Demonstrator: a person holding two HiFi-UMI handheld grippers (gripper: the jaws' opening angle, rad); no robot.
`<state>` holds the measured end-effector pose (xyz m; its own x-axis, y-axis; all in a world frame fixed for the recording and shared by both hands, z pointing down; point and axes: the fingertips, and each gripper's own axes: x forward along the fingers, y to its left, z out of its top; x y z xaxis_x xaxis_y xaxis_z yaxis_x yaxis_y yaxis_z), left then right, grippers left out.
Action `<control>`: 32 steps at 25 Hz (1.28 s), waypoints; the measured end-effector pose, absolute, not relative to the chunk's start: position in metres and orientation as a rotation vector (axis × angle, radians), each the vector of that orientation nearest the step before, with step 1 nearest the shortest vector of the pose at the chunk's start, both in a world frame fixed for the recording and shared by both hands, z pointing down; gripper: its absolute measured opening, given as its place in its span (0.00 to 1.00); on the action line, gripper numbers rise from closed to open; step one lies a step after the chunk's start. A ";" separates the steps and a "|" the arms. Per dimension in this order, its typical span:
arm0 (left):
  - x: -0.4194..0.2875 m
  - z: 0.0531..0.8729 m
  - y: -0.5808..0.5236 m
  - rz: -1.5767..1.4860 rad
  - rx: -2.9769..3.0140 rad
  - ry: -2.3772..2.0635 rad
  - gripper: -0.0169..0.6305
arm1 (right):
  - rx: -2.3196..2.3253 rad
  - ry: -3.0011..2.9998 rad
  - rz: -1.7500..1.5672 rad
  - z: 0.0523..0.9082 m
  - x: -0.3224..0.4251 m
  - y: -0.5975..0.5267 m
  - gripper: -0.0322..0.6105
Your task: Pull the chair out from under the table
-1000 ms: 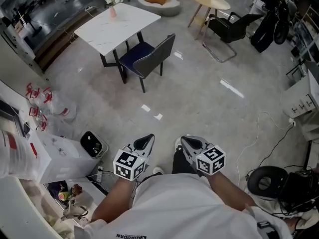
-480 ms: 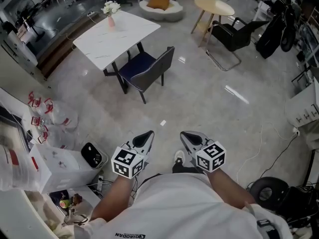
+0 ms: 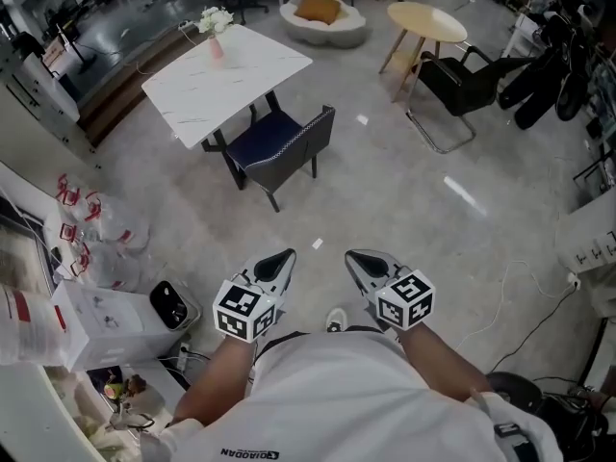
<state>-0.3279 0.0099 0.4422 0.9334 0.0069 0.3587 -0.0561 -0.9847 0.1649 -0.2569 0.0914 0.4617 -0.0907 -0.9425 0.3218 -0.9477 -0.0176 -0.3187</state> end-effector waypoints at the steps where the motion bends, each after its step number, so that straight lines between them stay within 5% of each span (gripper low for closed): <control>1: -0.321 0.442 0.010 0.537 2.919 -0.045 0.03 | 2.109 -2.197 0.728 0.463 -0.249 0.092 0.06; 32: -0.192 0.481 -0.075 0.620 2.857 -0.012 0.03 | 2.097 -2.139 0.890 0.506 -0.130 0.018 0.06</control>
<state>-0.1923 -0.0749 0.4810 0.9110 0.0378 0.4106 -0.0539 -0.9763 0.2096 -0.1301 0.0176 0.5056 -0.0991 -0.9139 0.3936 -0.9235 -0.0628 -0.3785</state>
